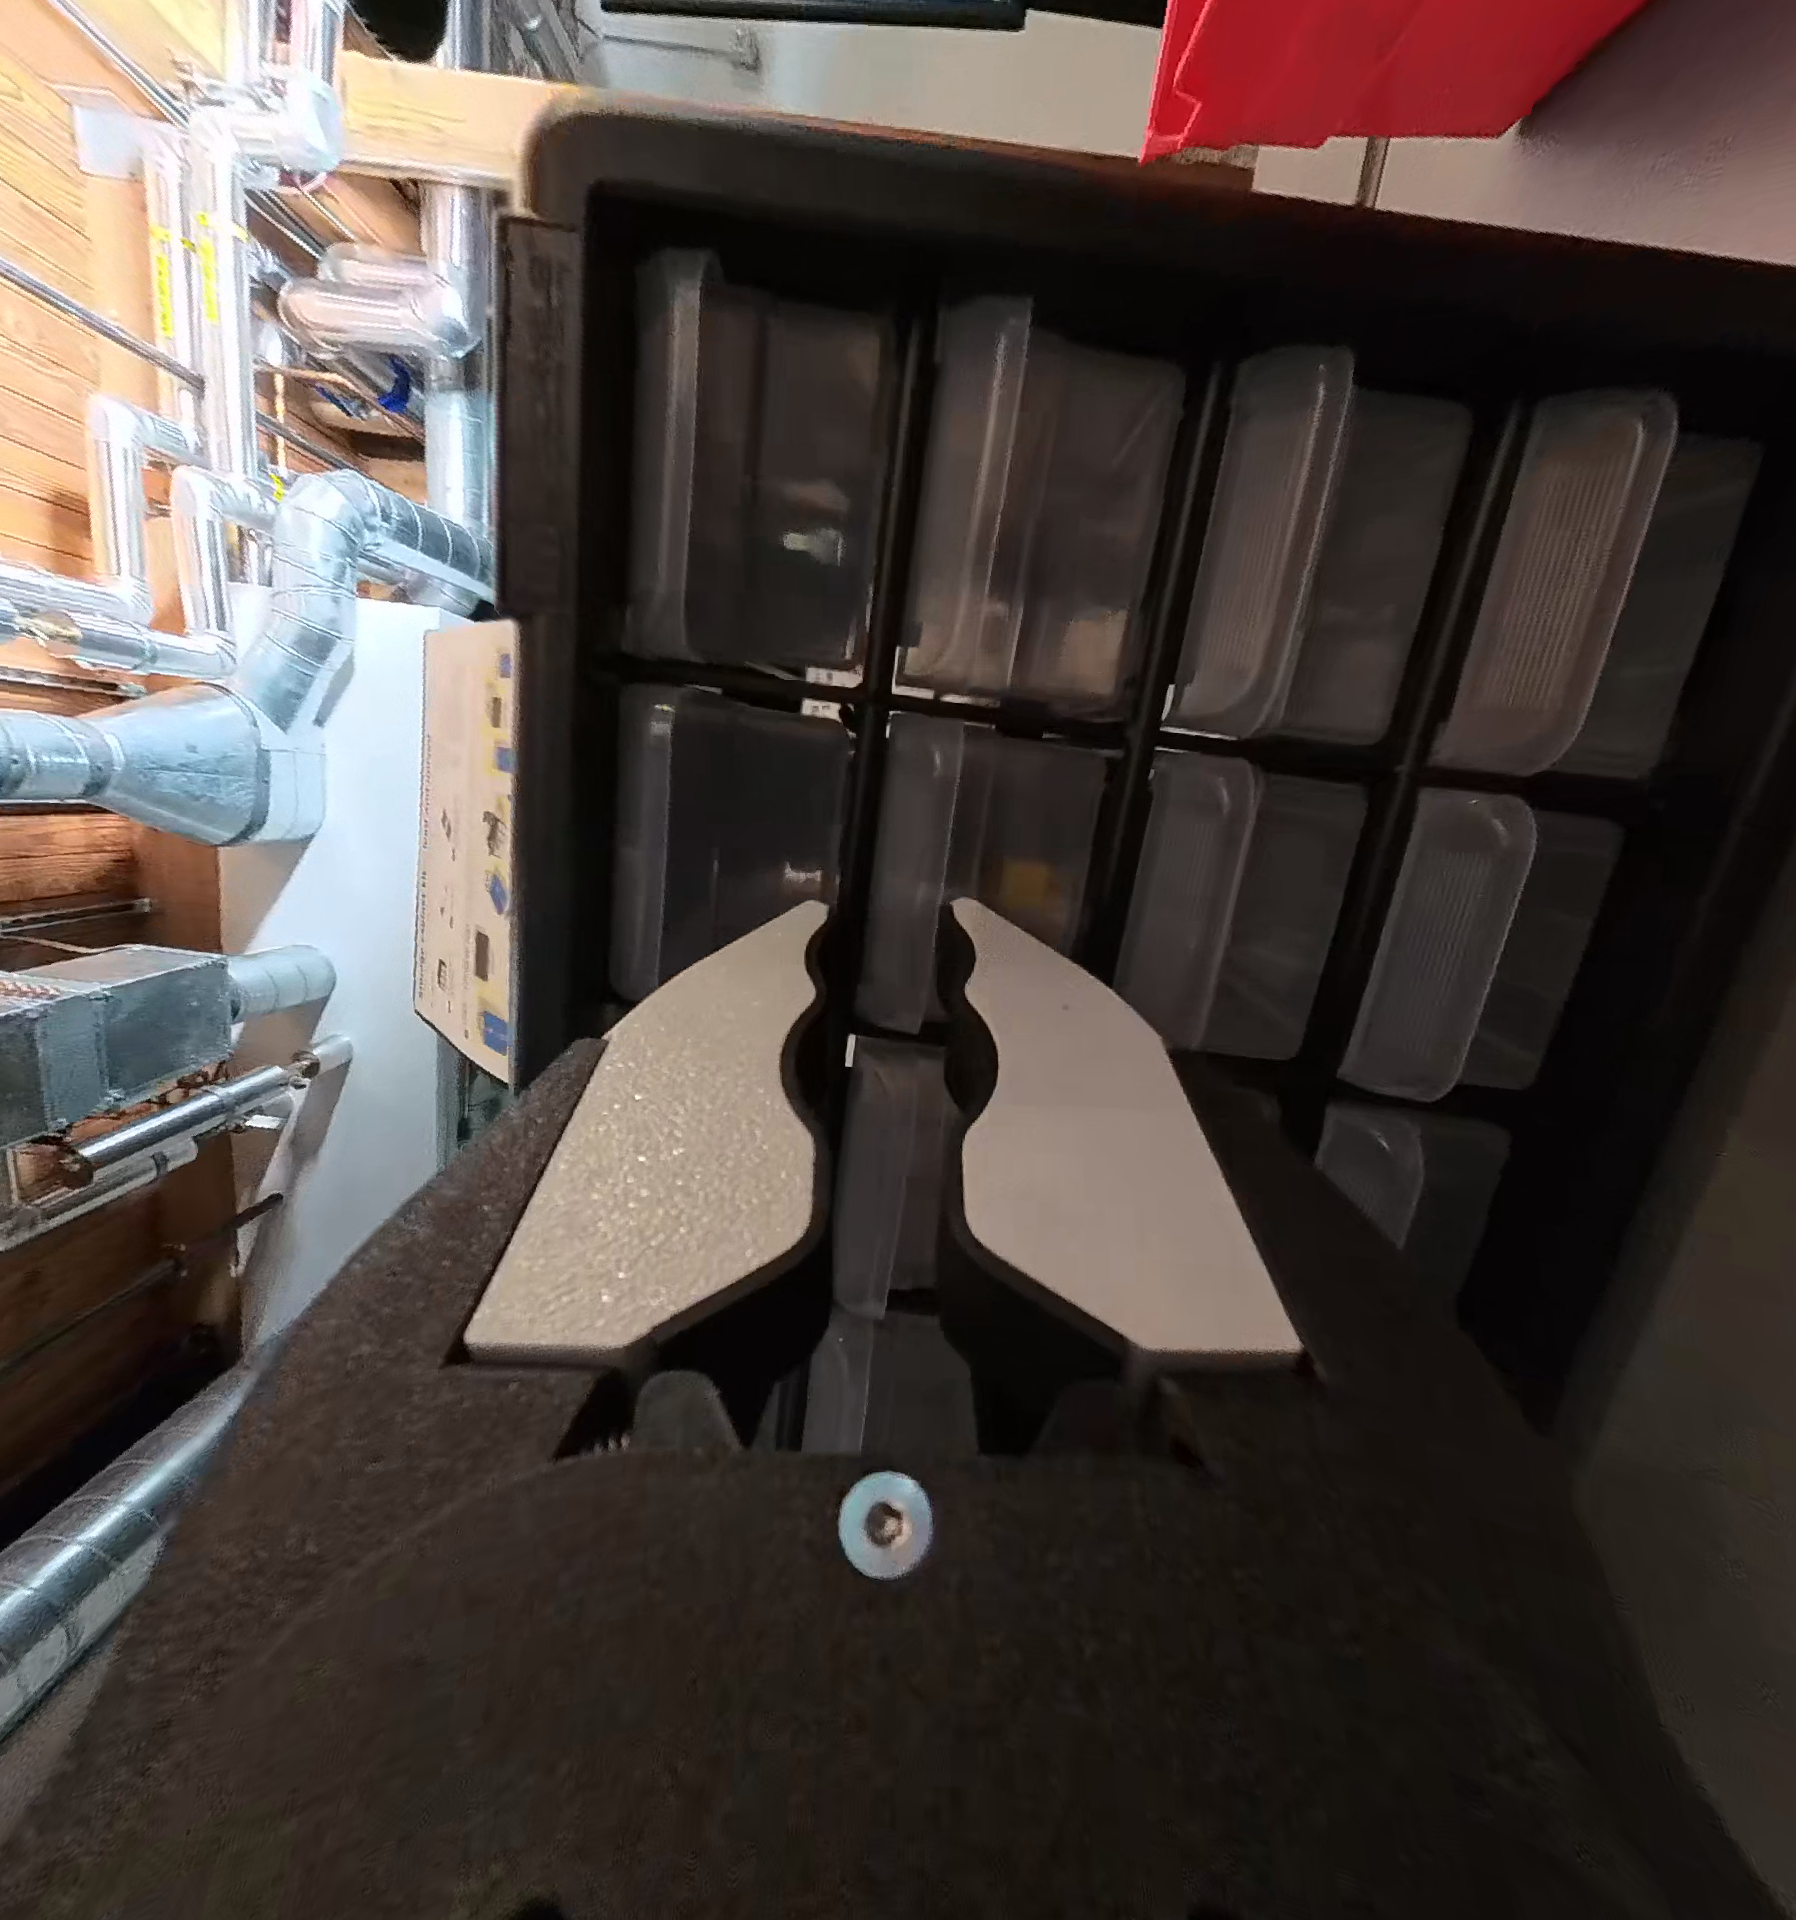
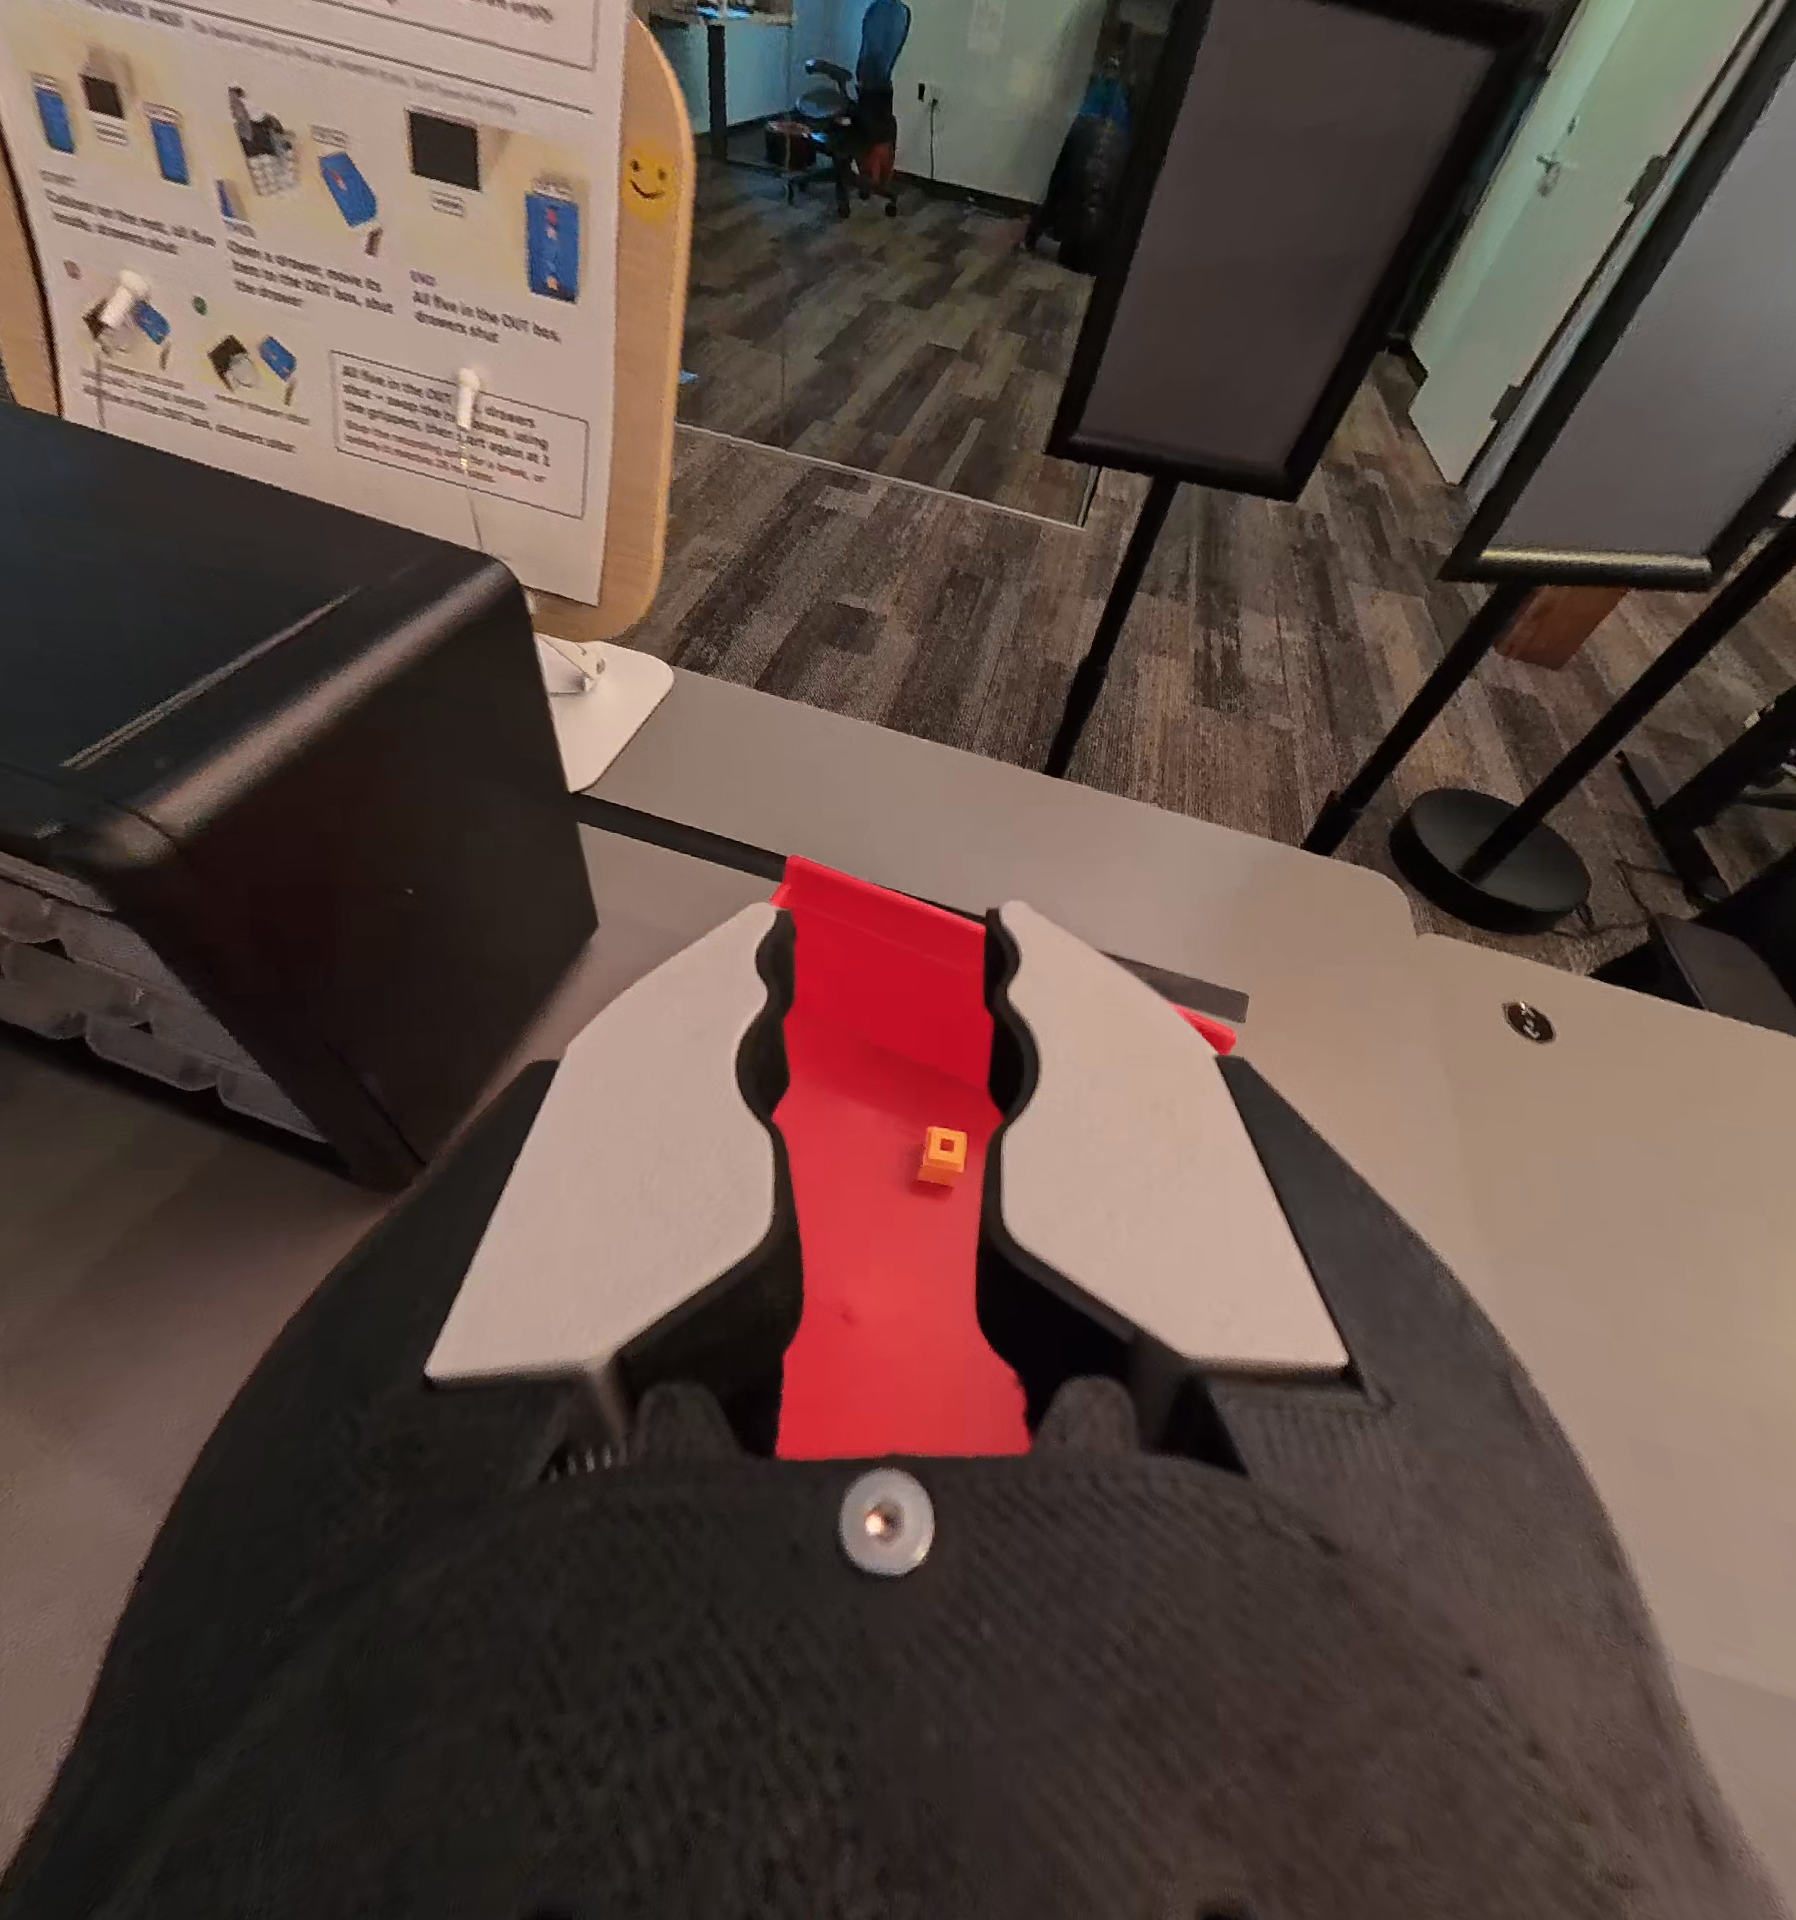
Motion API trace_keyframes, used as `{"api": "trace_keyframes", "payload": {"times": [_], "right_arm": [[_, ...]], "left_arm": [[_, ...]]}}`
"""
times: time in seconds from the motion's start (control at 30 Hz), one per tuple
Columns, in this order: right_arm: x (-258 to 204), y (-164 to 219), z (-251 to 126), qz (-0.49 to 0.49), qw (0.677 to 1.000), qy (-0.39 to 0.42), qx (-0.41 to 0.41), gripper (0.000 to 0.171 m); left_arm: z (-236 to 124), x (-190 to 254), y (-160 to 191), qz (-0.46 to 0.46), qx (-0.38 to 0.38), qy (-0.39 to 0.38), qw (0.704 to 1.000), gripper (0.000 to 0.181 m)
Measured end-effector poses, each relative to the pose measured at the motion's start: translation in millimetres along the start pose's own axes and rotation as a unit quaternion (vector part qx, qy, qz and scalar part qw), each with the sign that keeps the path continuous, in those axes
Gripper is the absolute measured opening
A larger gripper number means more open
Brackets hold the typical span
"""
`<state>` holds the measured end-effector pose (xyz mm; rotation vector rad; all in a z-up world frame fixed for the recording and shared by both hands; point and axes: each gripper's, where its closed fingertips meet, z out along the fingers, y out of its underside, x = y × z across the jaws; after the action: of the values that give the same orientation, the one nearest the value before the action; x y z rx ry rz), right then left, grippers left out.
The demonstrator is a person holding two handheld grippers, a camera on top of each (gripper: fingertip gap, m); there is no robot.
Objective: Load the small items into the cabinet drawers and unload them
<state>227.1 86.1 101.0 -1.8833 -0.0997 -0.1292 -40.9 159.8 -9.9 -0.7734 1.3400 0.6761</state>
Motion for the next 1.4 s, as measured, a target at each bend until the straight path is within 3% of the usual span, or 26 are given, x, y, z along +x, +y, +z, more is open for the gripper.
{"api": "trace_keyframes", "payload": {"times": [0.13,0.23,0.4,0.57,0.7,0.87,1.27,1.4], "right_arm": [[-31,-16,-4,-0.033,0.999,-0.034,0.014,0.036],[-85,-29,-6,-0.069,0.990,-0.123,0.026,0.035],[-211,-22,-8,-0.141,0.934,-0.329,-0.007,0.029],[-282,19,23,-0.261,0.885,-0.367,-0.121,0.026],[-296,47,52,-0.398,0.821,-0.348,-0.216,0.026],[-300,74,61,-0.451,0.758,-0.336,-0.331,0.026],[-308,89,57,-0.463,0.711,-0.345,-0.402,0.022],[-309,94,55,-0.460,0.694,-0.349,-0.430,0.012]], "left_arm": [[-9,3,-4,0.011,0.011,-0.008,1.000,0.011],[-28,3,-11,0.028,0.026,-0.025,0.999,0.010],[-57,3,-18,0.041,0.034,-0.031,0.998,0.009],[-75,3,-21,0.039,0.031,-0.029,0.998,0.009],[-82,5,-24,0.026,0.035,-0.028,0.999,0.010],[-87,3,-22,0.020,0.039,-0.026,0.999,0.010],[-95,6,-26,0.018,0.051,-0.018,0.998,0.010],[-96,8,-27,0.023,0.049,-0.014,0.998,0.011]]}}
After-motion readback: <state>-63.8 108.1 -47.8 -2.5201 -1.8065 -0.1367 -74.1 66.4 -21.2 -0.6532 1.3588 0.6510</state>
